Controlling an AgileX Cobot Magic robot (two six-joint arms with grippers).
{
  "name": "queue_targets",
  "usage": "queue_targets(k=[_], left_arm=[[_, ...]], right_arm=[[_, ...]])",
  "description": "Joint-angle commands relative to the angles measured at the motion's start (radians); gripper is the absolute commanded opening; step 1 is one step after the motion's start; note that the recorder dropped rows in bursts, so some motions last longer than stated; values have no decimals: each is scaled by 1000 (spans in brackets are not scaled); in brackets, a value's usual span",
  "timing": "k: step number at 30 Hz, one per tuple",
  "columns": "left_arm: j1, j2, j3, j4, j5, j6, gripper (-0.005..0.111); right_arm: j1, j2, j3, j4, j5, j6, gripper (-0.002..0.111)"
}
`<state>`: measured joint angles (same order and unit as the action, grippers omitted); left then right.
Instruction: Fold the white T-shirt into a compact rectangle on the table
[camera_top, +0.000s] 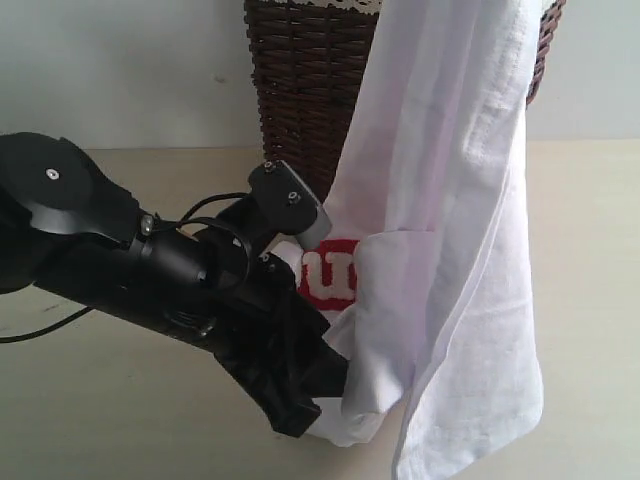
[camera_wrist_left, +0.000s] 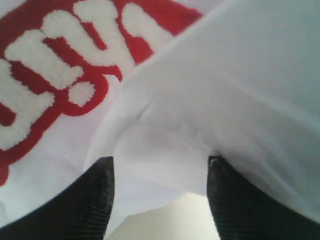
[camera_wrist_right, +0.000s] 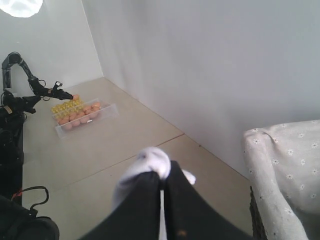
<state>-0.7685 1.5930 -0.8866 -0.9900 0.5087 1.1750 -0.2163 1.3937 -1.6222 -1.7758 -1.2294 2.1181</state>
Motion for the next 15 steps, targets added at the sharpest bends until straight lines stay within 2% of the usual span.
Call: queue_targets(k=[1,3,4,5,6,8,9,12,15], left_arm=[[-26,7,3,-20,-15,69,44],[-26,7,3,-20,-15,76,21],[-26,7,3,-20,-15,76,5],[-26,7,3,-16,-21,83,1],[-26,7,3,-13,-23,83,0],[-14,-15,3,85,-23,73,0],[18,-45,3,114,-26,42,0],[78,-134,0,109,-29,46,0],[92,-202,0,-5,-25,173,1]], right_arm=[[-6,-9,1,31,8,3,0],[-6,-9,1,31,8,3,0],[-6,-9,1,31,8,3,0],[-6,-9,1,31,8,3,0],[-6,-9,1,31,8,3,0],[-6,-9,1,31,8,3,0],[-6,-9,1,31,8,3,0],[-6,-9,1,31,8,3,0],[-6,-9,1,31,8,3,0]])
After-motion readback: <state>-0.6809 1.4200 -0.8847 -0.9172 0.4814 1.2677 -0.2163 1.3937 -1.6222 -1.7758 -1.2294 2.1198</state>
